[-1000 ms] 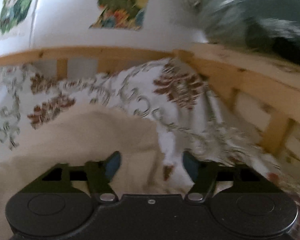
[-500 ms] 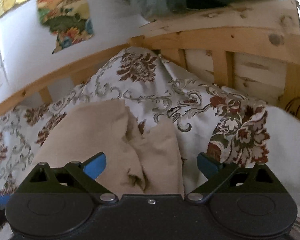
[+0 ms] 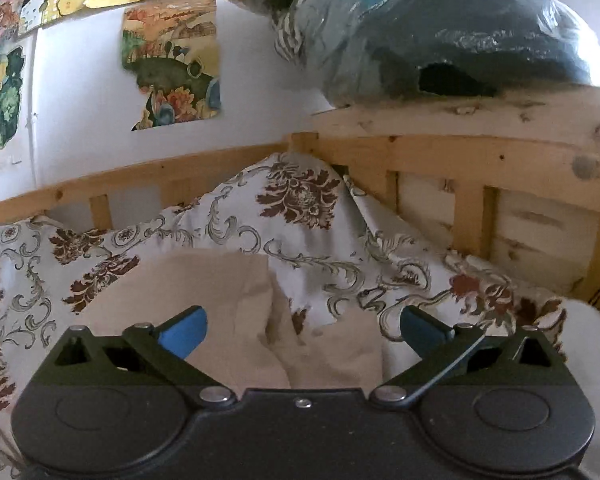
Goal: Fold large clothes
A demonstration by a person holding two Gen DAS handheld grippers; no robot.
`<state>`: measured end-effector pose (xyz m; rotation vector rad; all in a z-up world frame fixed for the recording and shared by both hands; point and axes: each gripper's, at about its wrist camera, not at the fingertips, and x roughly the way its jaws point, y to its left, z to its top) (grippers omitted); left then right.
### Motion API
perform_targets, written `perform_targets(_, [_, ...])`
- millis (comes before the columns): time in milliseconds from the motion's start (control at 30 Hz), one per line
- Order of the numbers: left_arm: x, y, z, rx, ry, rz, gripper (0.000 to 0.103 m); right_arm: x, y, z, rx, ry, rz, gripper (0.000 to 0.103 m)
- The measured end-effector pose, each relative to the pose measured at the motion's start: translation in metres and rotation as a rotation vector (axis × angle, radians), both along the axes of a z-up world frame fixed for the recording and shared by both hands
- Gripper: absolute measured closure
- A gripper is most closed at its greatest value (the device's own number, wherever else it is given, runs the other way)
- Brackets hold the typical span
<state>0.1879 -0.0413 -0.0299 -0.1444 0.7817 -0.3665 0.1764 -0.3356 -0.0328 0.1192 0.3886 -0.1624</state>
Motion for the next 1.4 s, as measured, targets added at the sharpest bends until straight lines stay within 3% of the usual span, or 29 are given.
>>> perform_targets(167, [-0.001,0.001,-0.005,-0.008,0.017,0.017,0.001,0.012,0.002,-0.009,-0.013,0.176,-0.016,0.001])
perform_targets(300, [-0.003,0.000,-0.006,0.050,0.008,0.048,0.001,0.011,-0.001,-0.018,-0.004,0.238,-0.038,0.001])
perform_targets(467, [-0.004,0.002,-0.004,0.068,0.003,0.057,0.001,0.023,-0.012,-0.037,0.142,0.358,-0.042,0.001])
perform_targets(700, [-0.005,0.005,-0.008,0.097,-0.005,0.069,0.001,0.022,-0.011,-0.040,0.159,0.369,-0.049,0.001])
perform_targets(1200, [-0.009,0.012,-0.013,0.043,0.034,0.070,0.001,0.027,-0.008,-0.044,0.136,0.400,-0.025,0.001])
perform_targets(1400, [-0.011,0.011,-0.012,0.058,0.035,0.064,0.001,0.028,-0.011,-0.045,0.147,0.399,-0.021,0.001])
